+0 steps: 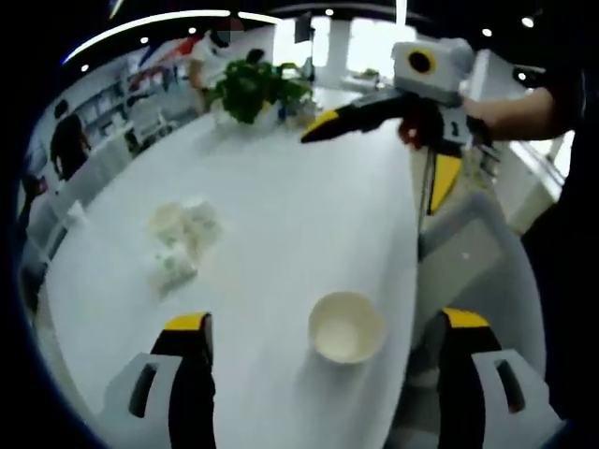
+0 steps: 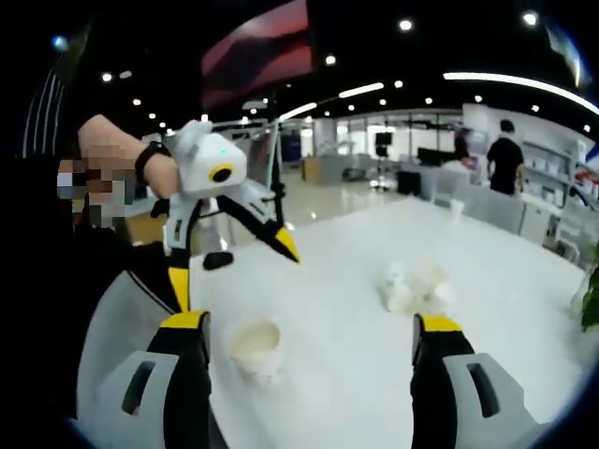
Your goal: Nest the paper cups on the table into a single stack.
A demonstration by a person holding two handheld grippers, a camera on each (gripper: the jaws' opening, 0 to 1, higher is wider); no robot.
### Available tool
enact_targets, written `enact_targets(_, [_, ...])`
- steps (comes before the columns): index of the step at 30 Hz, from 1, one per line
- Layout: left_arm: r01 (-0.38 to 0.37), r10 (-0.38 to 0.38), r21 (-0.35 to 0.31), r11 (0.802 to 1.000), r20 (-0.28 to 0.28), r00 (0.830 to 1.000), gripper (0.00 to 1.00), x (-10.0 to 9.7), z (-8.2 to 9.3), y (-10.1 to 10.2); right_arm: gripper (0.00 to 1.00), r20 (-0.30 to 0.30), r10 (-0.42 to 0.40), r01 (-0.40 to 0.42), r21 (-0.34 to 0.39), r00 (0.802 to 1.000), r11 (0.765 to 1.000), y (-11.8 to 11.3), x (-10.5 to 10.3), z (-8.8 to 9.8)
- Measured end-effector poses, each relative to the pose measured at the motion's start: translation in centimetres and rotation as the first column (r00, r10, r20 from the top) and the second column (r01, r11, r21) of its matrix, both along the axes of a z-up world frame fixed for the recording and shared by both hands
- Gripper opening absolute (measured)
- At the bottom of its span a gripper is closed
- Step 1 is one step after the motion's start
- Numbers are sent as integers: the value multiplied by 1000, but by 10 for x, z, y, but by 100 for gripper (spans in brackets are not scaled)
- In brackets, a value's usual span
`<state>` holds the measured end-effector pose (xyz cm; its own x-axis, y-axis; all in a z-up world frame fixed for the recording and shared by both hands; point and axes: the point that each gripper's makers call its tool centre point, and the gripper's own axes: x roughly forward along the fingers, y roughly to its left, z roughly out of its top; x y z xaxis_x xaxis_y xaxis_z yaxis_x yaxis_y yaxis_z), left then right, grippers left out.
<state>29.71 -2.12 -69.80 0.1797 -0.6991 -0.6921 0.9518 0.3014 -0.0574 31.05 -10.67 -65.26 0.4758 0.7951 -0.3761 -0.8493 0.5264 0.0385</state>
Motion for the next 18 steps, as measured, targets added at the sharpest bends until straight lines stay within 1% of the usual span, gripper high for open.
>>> enact_targets(4, [-19,18,-10,1000,-19,1000,100,1,0,1,87,1,8,-8,-11,1000,1000,1,1,0])
enact_targets(6, [-27,27,-18,999,-10,1000,100,4,1,2,87,2,10,-10,-19,1000,1000,2,2,0])
enact_targets(8, [-47,46,-30,998,-28,999,100,4,2,2,87,3,13,-13,-24,1000,1000,1,2,0])
enact_targets(10, [-46,46,-39,998,-14,999,100,6,3,2,87,4,13,-13,-29,1000,999,1,2,0])
enact_targets(13, [-66,65,-53,996,-21,998,100,9,5,2,87,7,13,-13,-37,1000,999,0,4,0])
enact_targets(15, [-65,64,-73,995,-13,998,99,11,8,1,87,8,11,-10,-49,1000,999,-3,6,0])
enact_targets(18, [-77,76,-82,994,-5,997,98,14,9,1,86,7,8,-8,-63,1000,998,-7,11,0])
